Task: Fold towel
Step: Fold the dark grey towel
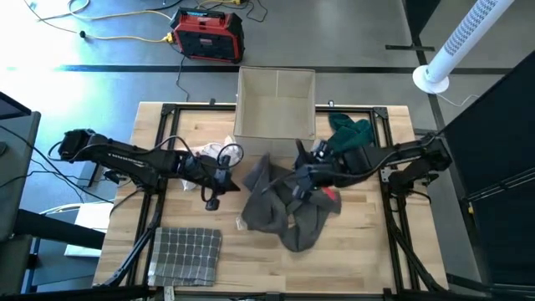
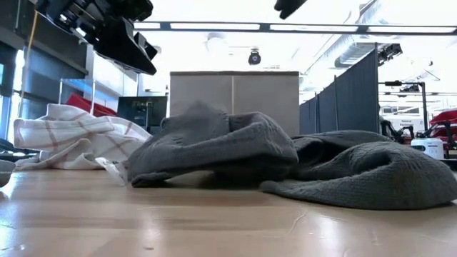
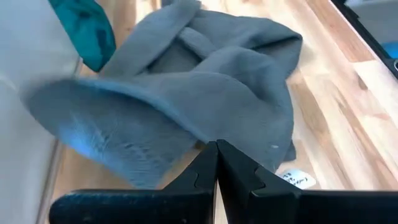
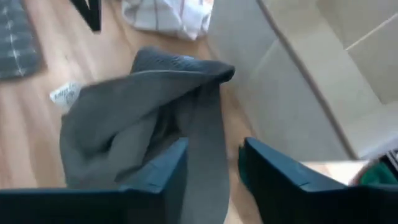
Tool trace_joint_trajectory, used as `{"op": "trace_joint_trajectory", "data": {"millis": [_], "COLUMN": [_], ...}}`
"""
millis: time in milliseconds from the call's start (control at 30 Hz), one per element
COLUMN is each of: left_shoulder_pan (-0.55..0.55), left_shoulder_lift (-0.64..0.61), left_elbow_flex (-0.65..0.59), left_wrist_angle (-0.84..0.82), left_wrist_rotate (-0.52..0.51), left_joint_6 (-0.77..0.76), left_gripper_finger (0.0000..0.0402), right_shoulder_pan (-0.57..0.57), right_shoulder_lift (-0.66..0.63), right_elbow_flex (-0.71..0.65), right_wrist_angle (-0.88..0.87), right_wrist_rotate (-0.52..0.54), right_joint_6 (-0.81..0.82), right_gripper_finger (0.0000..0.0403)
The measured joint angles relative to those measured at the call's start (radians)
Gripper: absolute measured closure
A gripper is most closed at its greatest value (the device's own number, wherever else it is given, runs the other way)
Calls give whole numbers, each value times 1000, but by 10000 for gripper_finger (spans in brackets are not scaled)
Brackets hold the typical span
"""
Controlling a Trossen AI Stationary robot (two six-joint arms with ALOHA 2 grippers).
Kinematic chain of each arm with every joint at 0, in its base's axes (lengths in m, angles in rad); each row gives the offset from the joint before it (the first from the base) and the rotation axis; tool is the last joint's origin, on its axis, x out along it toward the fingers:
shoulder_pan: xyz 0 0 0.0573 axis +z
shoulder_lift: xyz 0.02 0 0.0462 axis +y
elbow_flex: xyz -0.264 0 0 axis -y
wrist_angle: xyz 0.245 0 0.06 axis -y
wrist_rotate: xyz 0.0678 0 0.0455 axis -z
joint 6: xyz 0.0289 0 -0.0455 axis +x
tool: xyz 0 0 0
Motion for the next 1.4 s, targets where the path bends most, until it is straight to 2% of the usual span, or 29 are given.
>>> {"op": "trace_joint_trajectory", "data": {"millis": [167,233,367,767,933,1067,1267,1400], "left_shoulder_pan": [-66,-101,-172,-293,-267,-261,-245,-213], "left_shoulder_lift": [4,4,4,5,21,100,268,362], "left_elbow_flex": [0,-2,-71,-253,-261,-262,-262,-259], "left_wrist_angle": [-75,-119,-72,277,295,339,548,643], "left_wrist_rotate": [-66,-92,-108,-272,-188,-136,-167,-153], "left_joint_6": [-62,-93,-154,-473,-651,-749,-757,-750], "left_gripper_finger": [402,402,402,396,353,304,242,219], "right_shoulder_pan": [69,101,169,221,236,264,315,342], "right_shoulder_lift": [2,2,3,3,3,3,3,3], "right_elbow_flex": [-44,-73,-157,-471,-503,-509,-509,-509], "right_wrist_angle": [5,16,81,770,903,922,924,924], "right_wrist_rotate": [-34,-34,-33,-30,-6,64,167,182], "right_joint_6": [70,110,176,182,172,154,154,156], "right_gripper_finger": [194,190,193,196,196,196,196,196]}}
